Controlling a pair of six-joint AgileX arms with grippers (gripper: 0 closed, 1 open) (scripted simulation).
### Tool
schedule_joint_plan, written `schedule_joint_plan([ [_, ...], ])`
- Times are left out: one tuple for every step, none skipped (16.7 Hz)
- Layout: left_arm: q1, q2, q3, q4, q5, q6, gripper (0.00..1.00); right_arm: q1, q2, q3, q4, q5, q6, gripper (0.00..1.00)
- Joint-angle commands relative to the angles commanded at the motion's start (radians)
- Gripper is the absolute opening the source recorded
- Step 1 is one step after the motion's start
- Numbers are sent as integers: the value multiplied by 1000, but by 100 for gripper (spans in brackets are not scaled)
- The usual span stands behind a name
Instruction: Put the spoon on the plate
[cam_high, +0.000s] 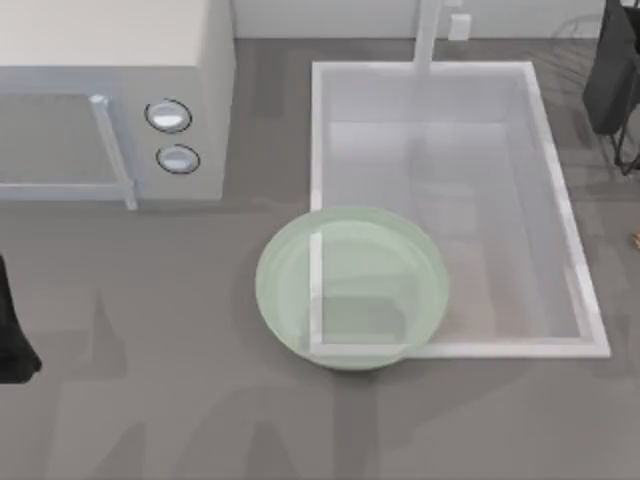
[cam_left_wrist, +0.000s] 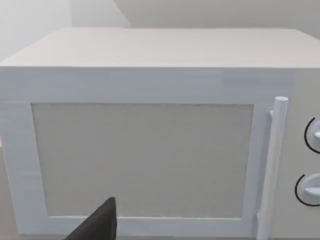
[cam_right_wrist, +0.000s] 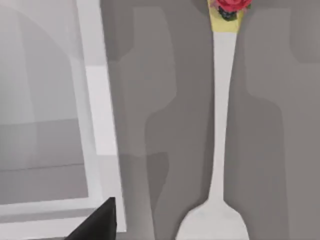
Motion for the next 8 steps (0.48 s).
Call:
schedule_joint_plan([
  [0, 0, 0, 0, 0, 0, 100, -1, 67, 53, -38, 0, 4, 100],
  [0, 0, 0, 0, 0, 0, 100, -2, 128, 100, -71, 1, 8, 100],
  [0, 0, 0, 0, 0, 0, 100, -2, 181, 143, -100, 1, 12, 100],
  [0, 0, 0, 0, 0, 0, 100, -3, 227, 179, -125, 2, 14, 100],
  [0, 0, 0, 0, 0, 0, 100, -4, 262, 208, -144, 2, 17, 100],
  [0, 0, 0, 0, 0, 0, 100, -4, 286, 230, -158, 3, 18, 100],
  [0, 0, 0, 0, 0, 0, 100, -4, 300, 243, -166, 3, 20, 100],
  [0, 0, 0, 0, 0, 0, 100, -4, 305, 249, -169, 3, 20, 100],
])
